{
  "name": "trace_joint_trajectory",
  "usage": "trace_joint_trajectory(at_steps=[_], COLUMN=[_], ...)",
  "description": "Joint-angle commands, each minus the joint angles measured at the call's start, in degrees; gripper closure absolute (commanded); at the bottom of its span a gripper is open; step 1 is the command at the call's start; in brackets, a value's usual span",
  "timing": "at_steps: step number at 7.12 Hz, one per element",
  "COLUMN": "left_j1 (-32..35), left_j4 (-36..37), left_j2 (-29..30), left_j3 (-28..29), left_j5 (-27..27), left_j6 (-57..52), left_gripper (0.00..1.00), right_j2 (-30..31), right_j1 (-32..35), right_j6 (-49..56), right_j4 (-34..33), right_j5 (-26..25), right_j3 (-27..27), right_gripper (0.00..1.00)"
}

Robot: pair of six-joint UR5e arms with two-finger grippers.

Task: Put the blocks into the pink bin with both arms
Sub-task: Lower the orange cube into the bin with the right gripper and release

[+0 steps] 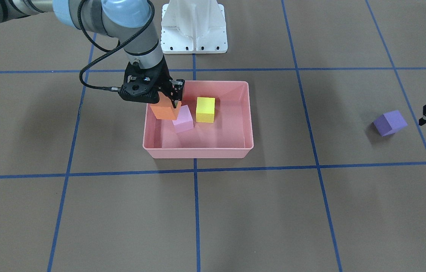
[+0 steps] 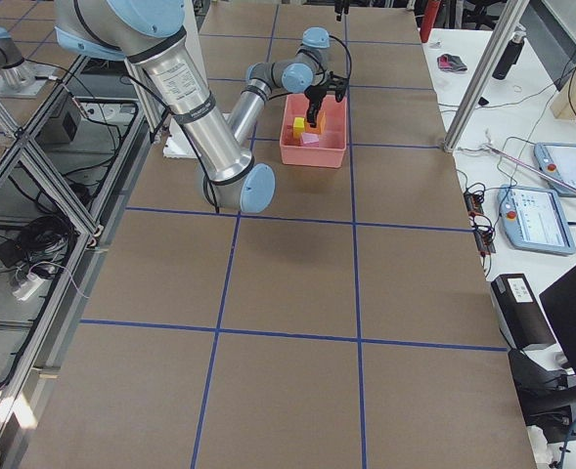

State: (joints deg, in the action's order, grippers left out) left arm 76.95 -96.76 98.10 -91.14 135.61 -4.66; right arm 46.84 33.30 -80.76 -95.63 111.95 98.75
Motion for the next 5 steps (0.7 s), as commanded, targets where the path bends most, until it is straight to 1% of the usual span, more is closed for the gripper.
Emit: trace_joint_trajectory(at_steps=[1,2,3,4,5], left_j1=[0.0,0.0,0.0,-0.2,-0.5], left_j4=[-0.1,-0.4,-0.5,-3.6,-6.9], left_j2=[0.1,-0.2,-1.6,-3.2,-6.2], left_j3=[0.9,0.5,-0.1,-0.1,0.6], left_j5=[0.0,0.0,0.1,0.1,0.1], left_j6=[0.2,0.4,0.2,0.4,0.6], left_gripper=[0.08,0.08,0.08,0.04,0.04], right_j2=[-3.8,-5.7,-5.9,-6.2,-7.0], right_j1=[-0.9,-0.9,-0.9,-0.9,-0.9], right_j6=[-1.2,-1.2,-1.0,-0.8,-0.8], right_j4=[7.9,8.9,9.0,9.1,9.1], right_j5=[-0.2,-0.3,-0.3,-0.5,-1.4], right_j3=[-9.2,-12.1,-12.6,-13.2,-14.4], right_gripper=[1.0,1.0,1.0,1.0,0.96])
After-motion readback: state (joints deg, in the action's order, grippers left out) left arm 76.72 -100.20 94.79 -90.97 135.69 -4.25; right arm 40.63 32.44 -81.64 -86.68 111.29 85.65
